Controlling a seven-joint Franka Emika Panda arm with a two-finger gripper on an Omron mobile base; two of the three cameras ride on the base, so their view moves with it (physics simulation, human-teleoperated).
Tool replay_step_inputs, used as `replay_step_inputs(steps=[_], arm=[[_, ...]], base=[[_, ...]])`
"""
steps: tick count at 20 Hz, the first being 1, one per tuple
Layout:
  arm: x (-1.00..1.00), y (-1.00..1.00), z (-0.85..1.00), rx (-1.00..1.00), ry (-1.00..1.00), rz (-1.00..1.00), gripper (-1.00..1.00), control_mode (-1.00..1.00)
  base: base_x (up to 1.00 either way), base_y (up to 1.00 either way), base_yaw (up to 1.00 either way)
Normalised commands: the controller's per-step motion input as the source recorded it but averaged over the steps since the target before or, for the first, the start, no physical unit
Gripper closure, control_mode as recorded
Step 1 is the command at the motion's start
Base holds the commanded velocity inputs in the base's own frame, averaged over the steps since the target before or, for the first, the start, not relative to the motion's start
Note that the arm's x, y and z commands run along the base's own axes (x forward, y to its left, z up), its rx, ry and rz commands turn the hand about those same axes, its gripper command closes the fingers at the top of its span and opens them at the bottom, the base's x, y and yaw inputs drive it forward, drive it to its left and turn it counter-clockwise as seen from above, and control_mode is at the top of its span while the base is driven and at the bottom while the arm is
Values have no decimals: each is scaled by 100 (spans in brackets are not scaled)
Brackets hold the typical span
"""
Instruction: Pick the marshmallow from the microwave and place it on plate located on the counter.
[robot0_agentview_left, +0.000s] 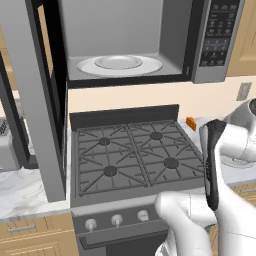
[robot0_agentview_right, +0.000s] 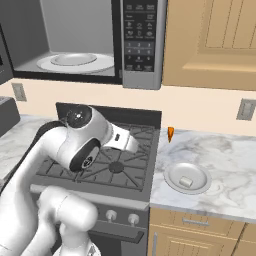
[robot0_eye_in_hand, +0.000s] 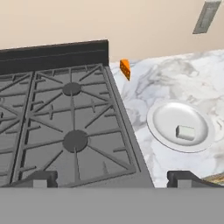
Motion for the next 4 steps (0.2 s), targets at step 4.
replay_step_inputs(steps=[4], arm=[[-23, 100, 95, -3, 7, 25, -100, -100]], base=[[0, 0, 0]])
